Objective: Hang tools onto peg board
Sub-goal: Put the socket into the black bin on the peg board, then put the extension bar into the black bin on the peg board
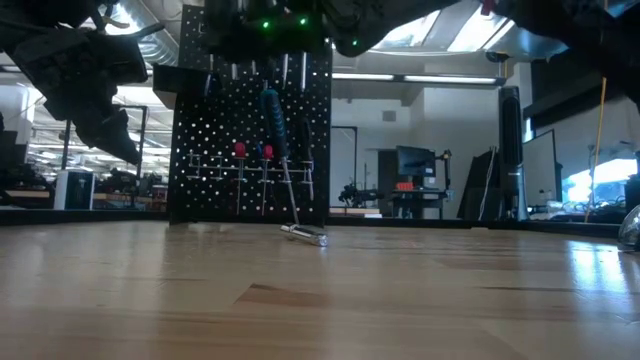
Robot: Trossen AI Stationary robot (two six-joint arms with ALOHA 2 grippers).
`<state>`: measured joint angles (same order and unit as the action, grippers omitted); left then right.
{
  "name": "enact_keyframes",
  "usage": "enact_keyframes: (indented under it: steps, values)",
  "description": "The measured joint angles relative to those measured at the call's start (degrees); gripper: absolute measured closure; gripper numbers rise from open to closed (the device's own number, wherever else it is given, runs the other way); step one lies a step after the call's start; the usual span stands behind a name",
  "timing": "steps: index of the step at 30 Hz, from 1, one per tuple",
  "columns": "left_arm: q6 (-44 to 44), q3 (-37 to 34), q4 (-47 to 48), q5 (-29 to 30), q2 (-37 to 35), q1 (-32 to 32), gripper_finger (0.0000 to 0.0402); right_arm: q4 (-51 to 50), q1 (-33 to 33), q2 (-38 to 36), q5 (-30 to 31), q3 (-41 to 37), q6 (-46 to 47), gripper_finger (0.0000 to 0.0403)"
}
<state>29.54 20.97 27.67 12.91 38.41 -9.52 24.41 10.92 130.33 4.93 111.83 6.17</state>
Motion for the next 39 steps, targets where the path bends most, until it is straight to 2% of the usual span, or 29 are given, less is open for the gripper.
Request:
enact_keyframes:
  steps: [4,9,13,19,21,23,27,31,35,39]
  values:
    - [0.02,0.0,-0.03,0.0,0.0,0.01,0.0218,-0.27,0.0,0.76,0.02,0.0,0.07,0.0312]
    - [0.02,0.0,0.04,0.0,-0.02,0.02,0.0218,-0.84,-0.01,-0.13,-0.06,-0.03,-1.23,0.0249]
    - [0.03,0.0,0.23,-0.01,-0.01,0.01,0.0218,-6.28,-0.09,-3.29,-0.96,-0.03,-1.98,0.0206]
    - [0.05,0.0,0.23,-0.02,-0.01,0.0,0.0218,-31.21,-1.61,-11.93,-9.88,-0.03,-1.96,0.0181]
    - [0.22,0.0,0.23,-0.02,-0.02,0.0,0.0218,-40.89,-3.53,-14.08,-10.7,0.06,-1.96,0.0181]
    - [0.22,0.0,0.44,-0.02,-0.02,0.0,0.0218,-51.27,-6.05,-15.06,-9.25,0.06,-1.95,0.0181]
    - [0.24,0.0,0.5,-0.02,-0.02,0.0,0.0218,-68.04,-12.09,-14.03,-0.39,-0.78,0.56,0.018]
    - [0.26,0.0,0.45,-0.02,-0.02,0.02,0.0218,-67.8,-17.52,-13.8,8.47,-8.45,9.02,0.018]
    - [0.74,0.0,0.4,-0.02,-0.02,0.0,0.0218,-63.5,-20.61,-13.71,10.66,-16.44,17.94,0.018]
    - [1.26,0.0,0.07,-0.02,-0.02,0.0,0.0218,-54.47,-22.5,-13.7,12.21,-24.65,25.03,0.018]
